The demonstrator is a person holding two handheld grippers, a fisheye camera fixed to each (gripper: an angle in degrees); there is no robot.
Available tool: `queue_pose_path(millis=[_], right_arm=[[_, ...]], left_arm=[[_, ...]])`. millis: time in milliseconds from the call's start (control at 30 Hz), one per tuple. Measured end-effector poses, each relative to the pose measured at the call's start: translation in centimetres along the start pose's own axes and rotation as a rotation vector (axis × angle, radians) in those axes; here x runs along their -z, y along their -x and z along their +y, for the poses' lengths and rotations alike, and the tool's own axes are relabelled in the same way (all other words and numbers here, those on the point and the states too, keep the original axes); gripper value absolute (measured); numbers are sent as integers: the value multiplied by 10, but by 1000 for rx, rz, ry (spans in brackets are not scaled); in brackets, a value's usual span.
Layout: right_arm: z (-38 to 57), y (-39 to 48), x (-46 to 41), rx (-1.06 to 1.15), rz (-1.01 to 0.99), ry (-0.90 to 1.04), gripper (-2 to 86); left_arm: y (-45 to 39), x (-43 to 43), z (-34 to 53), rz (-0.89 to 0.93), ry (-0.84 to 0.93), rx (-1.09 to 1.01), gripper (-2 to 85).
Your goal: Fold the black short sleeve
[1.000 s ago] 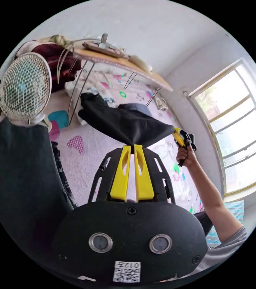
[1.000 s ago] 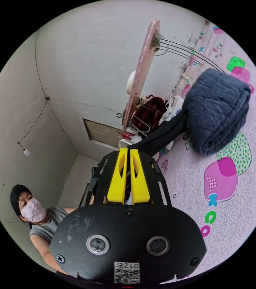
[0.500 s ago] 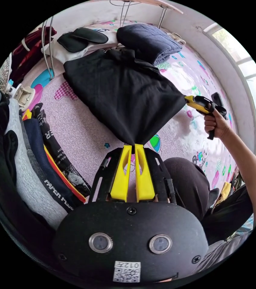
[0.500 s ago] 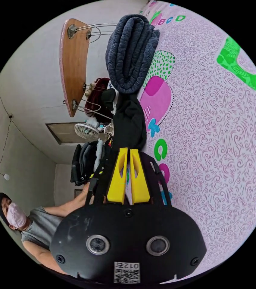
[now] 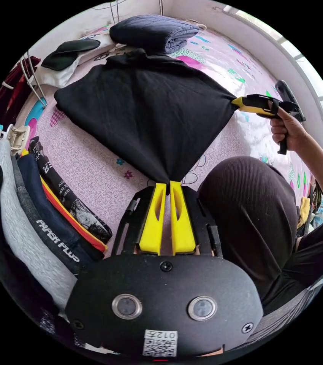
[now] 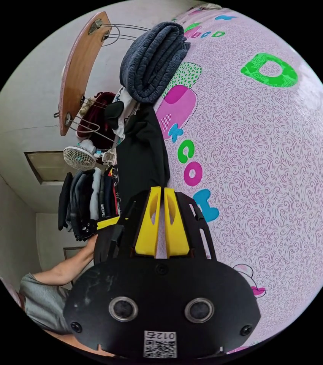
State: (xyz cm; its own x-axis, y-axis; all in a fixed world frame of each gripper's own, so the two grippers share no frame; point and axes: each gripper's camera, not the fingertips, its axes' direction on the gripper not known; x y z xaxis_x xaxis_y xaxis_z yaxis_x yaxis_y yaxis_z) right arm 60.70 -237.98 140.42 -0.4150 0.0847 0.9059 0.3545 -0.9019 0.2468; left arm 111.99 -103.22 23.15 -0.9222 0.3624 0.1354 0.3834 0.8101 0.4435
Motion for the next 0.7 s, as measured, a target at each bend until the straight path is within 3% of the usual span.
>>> queue_pose_path(millis=[167, 333, 467, 567, 700], right_arm=[[30, 26, 39, 7, 37, -75, -3], [44, 32, 72, 3, 46, -83, -3], [52, 33, 100, 18, 47, -85, -4], [52, 34, 119, 41, 36, -75, -6], [57, 35, 145, 115, 12, -60, -9]], left_arm=[[19, -6, 21, 90, -55, 54, 5], [19, -2, 38, 31, -46, 30, 5], [-6, 66, 62, -140, -304, 7, 9], [-7, 117, 27, -198, -479, 33, 14], [38, 138, -88, -42, -419, 40, 45]])
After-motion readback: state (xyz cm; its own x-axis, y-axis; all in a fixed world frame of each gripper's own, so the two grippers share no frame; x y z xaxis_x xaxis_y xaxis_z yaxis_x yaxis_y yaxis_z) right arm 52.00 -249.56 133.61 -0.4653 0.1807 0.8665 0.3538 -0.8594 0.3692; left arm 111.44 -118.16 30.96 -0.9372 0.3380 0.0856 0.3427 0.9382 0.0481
